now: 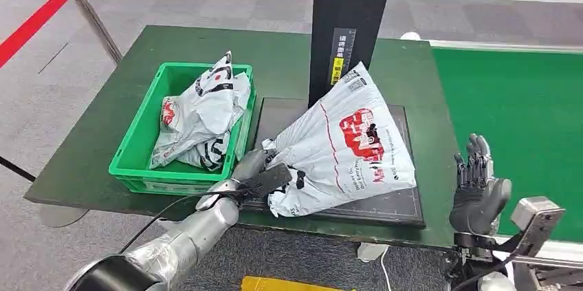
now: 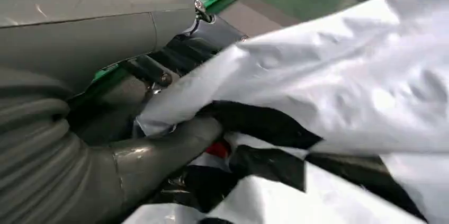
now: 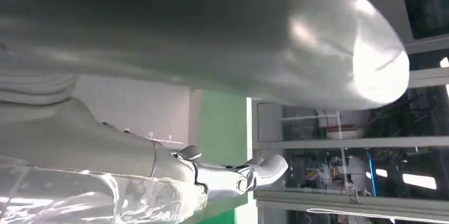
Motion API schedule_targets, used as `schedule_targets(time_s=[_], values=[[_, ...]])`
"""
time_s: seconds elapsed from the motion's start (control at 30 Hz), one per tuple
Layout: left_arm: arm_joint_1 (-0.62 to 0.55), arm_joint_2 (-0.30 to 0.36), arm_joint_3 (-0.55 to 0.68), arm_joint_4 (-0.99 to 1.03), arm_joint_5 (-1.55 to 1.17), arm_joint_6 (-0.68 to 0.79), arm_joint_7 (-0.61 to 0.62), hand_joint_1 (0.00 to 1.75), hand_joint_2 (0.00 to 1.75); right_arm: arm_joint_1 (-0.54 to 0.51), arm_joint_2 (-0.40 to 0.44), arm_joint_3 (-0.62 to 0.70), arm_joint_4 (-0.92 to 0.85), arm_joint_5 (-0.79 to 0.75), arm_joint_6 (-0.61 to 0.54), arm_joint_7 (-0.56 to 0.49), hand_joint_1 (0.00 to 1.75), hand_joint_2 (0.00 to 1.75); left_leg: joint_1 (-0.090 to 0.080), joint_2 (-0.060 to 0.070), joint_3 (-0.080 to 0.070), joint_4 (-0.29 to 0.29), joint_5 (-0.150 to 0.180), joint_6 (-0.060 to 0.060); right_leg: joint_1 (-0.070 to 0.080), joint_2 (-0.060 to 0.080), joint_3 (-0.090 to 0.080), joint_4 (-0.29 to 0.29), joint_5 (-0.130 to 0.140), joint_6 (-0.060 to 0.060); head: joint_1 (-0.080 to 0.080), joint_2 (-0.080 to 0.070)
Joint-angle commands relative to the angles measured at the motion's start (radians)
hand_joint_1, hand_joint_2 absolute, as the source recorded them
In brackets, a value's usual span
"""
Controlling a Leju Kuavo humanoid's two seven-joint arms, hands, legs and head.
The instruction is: Moved the parcel from conveyor to table for the left to box.
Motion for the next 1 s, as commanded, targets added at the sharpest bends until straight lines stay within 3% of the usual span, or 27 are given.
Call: schedule_targets(time_s=[0.03, 0.27, 0.67, 1.0], values=[[0.015, 0.016, 0.033, 0.068, -0.004, -0.003, 0.0, 1.75, 1.75, -0.029, -0.001, 0.045, 0.053, -0.009, -0.006, 0.006, 0.0, 0.0, 0.001, 0.005, 0.002, -0.003, 0.0, 0.0, 0.001, 0.004, 0.0, -0.004, 0.002, -0.001, 0.0, 0.0], [0.032, 0.014, 0.042, 0.054, -0.016, 0.051, -0.042, 1.75, 1.75, -0.016, 0.006, 0.057, 0.052, -0.014, -0.004, 0.007, 0.0, 0.0, 0.001, 0.006, 0.002, -0.004, 0.0, -0.001, 0.001, 0.005, 0.0, -0.004, 0.002, -0.002, 0.0, 0.0], [-0.022, 0.009, -0.05, -0.065, -0.342, 0.377, 0.016, 1.75, 1.75, -0.004, 0.029, 0.046, 0.058, -0.007, -0.015, 0.012, 0.0, 0.0, 0.001, 0.001, -0.002, 0.0, -0.001, -0.002, 0.002, 0.002, -0.004, -0.001, 0.0, -0.002, 0.0, 0.0], [-0.014, 0.021, -0.031, -0.162, -0.426, 0.413, 0.042, 1.75, 1.75, -0.024, 0.037, 0.055, 0.082, 0.004, -0.01, 0.014, 0.0, 0.0, 0.001, 0.003, -0.003, 0.0, -0.001, -0.002, 0.001, 0.003, -0.005, -0.001, 0.0, -0.002, 0.0, 0.0]])
